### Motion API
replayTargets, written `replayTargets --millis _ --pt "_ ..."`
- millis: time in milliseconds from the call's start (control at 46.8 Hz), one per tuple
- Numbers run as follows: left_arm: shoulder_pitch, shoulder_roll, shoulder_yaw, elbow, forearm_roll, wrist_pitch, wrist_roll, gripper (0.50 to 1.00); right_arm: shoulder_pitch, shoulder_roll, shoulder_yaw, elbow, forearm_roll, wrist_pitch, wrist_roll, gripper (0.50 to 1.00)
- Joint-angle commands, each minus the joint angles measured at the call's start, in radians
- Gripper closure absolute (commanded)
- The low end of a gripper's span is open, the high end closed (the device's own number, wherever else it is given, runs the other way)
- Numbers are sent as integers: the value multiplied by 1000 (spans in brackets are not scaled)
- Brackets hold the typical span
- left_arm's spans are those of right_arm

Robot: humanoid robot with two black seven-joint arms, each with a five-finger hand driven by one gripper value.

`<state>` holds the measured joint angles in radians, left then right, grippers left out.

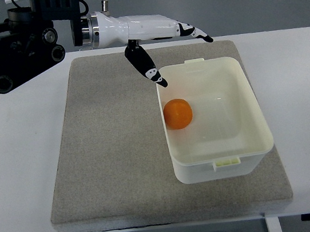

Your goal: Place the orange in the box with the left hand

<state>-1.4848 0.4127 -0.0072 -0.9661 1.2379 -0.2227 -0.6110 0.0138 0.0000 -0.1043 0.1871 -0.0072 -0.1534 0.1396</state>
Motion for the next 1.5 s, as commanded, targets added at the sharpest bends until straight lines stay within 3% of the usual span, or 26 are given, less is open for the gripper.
replayTargets --millis 0,299,535,856,1048,1134,1476 --pt "15 1 3 33 0 0 0 538 0 0 0 0 -1 0 0 568" --pt "72 -17 -8 381 -58 31 0 540 0 0 0 0 -1 0 0 568" --pt "121 -120 0 592 -224 40 0 551 0 0 0 0 0 0 0 568" --pt "184 -213 -7 713 -350 40 0 587 0 0 0 0 -1 0 0 568" --pt "216 -218 0 721 -423 46 0 542 0 0 0 0 0 0 0 568" --pt "228 -218 -8 713 -426 83 0 510 0 0 0 0 -1 0 0 568" --pt "288 -221 -5 708 -610 244 0 508 0 0 0 0 -1 0 0 568"
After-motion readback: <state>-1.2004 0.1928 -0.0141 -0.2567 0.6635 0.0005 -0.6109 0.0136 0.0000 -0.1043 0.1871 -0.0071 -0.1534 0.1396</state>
